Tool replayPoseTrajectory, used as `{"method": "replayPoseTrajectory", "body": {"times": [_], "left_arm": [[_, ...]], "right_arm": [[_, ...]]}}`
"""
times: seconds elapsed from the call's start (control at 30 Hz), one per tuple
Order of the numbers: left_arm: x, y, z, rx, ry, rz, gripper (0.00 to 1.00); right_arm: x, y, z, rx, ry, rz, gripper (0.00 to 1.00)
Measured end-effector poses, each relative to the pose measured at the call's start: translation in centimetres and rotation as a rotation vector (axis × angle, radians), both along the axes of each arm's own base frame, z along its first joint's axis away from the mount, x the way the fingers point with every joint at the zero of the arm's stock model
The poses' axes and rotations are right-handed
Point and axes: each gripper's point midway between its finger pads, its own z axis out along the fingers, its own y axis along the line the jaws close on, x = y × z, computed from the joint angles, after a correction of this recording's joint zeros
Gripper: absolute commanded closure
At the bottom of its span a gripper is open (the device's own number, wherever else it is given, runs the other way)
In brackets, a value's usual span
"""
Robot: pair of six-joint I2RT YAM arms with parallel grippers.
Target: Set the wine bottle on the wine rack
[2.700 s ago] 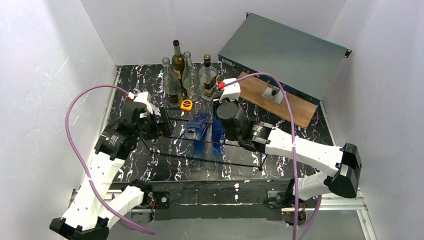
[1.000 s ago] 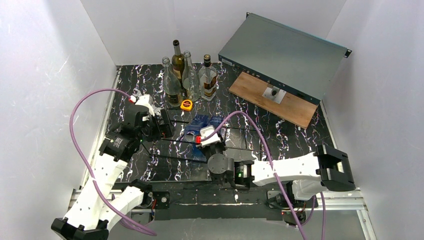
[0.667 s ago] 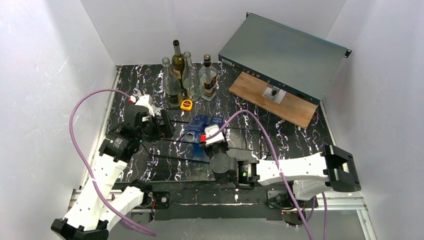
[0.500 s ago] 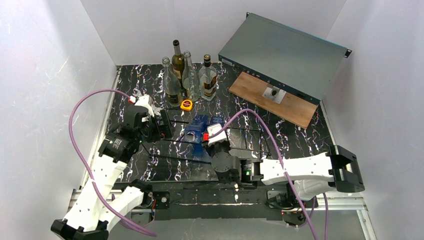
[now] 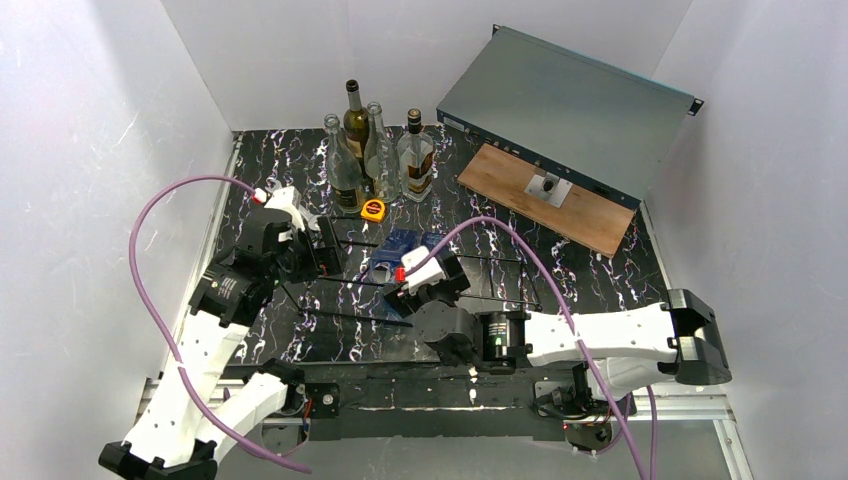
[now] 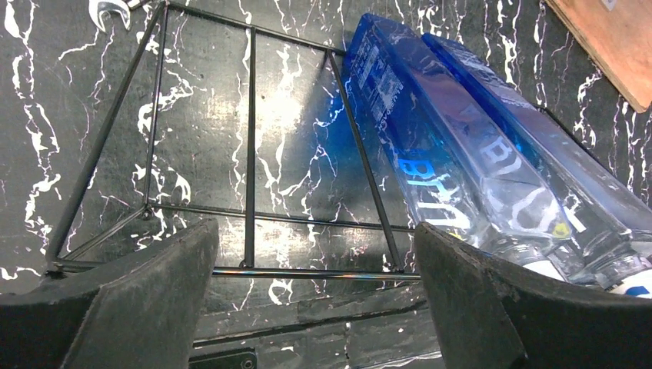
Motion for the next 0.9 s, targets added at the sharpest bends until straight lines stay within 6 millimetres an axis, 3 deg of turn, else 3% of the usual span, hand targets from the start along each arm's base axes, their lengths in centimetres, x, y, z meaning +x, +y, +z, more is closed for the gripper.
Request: {"method": "replayPoseTrajectory", "body": {"times": [0.43, 0.73, 0.9], "left_arm": [[0.5, -0.1, 2.2, 0.001, -0.032, -0.007, 0.02], [0.9, -0.1, 3.5, -0.003, -0.039, 0.003, 0.02], [1.1, 0.0, 3.8, -0.002, -0.033, 0.02, 0.02]], "right_arm": [[0.6, 1.0, 0.9, -0.067, 0.071, 0.067, 0.02], [2.5, 1.1, 1.6, -0.054, 0.122, 0.102, 0.02], [3.0, 0.6, 3.2, -0.036, 0.128, 0.123, 0.02]]}}
